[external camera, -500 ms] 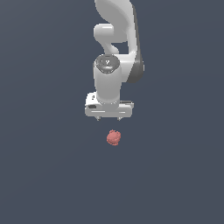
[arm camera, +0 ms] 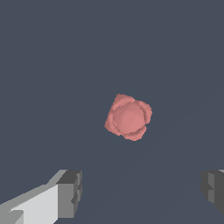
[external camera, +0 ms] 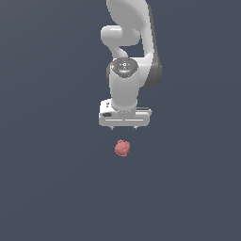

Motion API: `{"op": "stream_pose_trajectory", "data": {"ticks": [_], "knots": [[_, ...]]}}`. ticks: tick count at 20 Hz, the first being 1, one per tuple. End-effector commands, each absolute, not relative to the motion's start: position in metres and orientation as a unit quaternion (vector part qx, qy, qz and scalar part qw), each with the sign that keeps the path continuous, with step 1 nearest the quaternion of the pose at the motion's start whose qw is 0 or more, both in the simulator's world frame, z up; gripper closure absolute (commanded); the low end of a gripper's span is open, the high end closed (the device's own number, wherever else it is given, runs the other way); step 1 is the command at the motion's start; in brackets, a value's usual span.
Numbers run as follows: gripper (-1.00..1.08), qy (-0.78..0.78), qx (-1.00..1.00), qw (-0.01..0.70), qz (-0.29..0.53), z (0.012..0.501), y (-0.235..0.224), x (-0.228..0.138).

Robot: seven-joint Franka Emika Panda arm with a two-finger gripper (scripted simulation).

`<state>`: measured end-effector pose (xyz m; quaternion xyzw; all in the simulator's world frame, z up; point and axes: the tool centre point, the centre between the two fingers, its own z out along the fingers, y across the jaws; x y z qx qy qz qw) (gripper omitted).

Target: Pick up the object and move it to a goal position.

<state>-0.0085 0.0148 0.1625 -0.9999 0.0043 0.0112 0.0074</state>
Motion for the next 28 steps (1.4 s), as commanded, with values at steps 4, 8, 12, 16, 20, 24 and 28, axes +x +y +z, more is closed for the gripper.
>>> {"op": "stream_pose_trajectory", "data": {"ticks": [4,8,12,16,20,24,28], "knots": [[-0.92,0.003,-1.0,0.01,0.01,0.163,0.02,-0.008],[-0.92,0.008,-1.0,0.01,0.01,0.161,0.02,-0.007],[-0.92,0.025,-1.0,0.009,0.009,0.155,0.019,-0.004],[-0.92,0.053,-0.999,0.009,0.008,0.145,0.018,0.002],[-0.92,0.092,-0.996,0.007,0.006,0.13,0.016,0.009],[-0.92,0.135,-0.991,0.005,0.004,0.114,0.014,0.017],[-0.92,0.167,-0.986,0.002,0.002,0.101,0.012,0.022]]}}
